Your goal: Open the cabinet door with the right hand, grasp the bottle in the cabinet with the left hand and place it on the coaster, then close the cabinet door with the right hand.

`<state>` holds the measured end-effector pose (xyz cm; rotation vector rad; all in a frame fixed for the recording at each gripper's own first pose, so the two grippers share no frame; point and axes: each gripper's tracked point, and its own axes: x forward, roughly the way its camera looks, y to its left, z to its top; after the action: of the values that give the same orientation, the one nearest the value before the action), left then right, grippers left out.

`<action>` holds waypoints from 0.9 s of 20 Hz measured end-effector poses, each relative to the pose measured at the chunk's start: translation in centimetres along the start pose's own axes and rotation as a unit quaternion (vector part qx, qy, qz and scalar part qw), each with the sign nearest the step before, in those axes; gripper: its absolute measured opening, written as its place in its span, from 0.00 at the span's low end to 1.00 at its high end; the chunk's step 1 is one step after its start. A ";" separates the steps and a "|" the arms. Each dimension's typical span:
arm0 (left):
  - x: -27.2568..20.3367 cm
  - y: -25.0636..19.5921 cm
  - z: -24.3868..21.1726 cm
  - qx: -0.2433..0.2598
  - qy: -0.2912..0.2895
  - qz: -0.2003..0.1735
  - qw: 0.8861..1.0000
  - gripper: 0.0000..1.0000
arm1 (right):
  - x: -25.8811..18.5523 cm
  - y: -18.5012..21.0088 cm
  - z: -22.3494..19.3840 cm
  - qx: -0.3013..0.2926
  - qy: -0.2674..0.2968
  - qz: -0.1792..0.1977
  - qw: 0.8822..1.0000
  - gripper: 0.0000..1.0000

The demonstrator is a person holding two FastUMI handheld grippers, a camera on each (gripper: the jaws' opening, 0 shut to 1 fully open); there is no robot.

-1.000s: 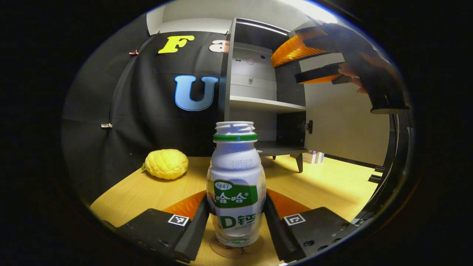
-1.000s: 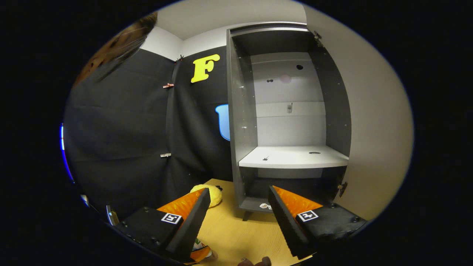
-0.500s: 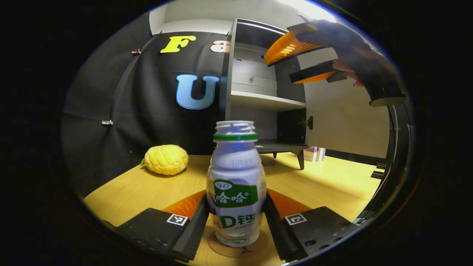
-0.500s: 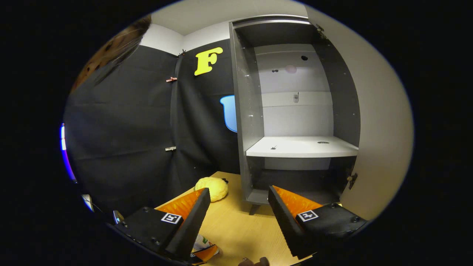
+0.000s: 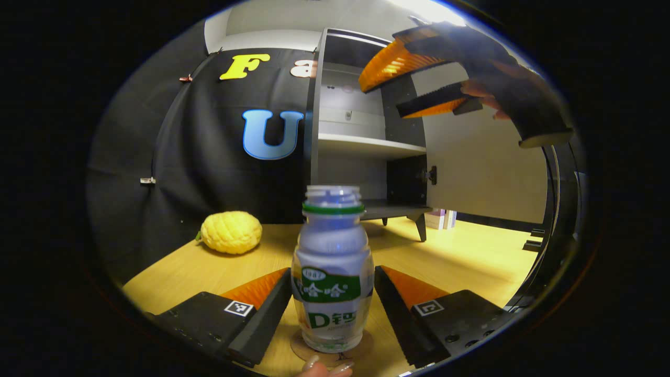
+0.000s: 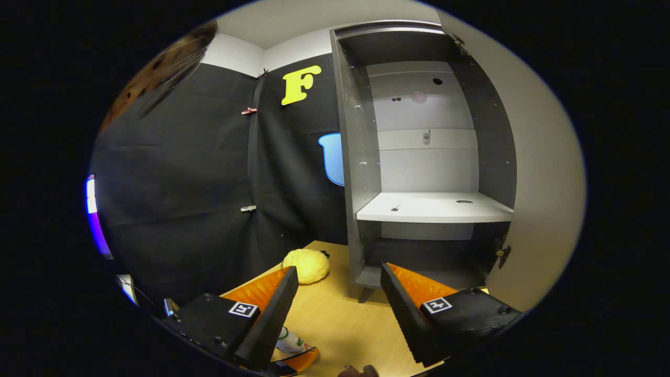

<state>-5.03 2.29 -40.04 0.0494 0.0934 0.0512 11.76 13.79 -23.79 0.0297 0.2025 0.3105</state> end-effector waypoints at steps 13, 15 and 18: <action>-2.1 -1.3 22.8 -0.002 -0.066 -0.057 0.996 0.95 | -10.4 -2.9 10.6 -0.046 -0.060 -0.064 0.995 0.98; -1.9 -2.5 26.2 0.001 -0.070 -0.079 0.994 0.93 | -13.4 -3.7 12.2 -0.036 -0.066 -0.073 0.994 0.98; -1.3 -4.9 29.7 -0.010 -0.072 -0.117 0.990 0.95 | -18.6 -6.2 13.0 -0.056 -0.068 -0.120 0.989 1.00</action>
<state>-3.33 -4.07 -10.66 0.0212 -0.0468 -0.1866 -1.13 2.24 -7.84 -0.0834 0.0528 0.0784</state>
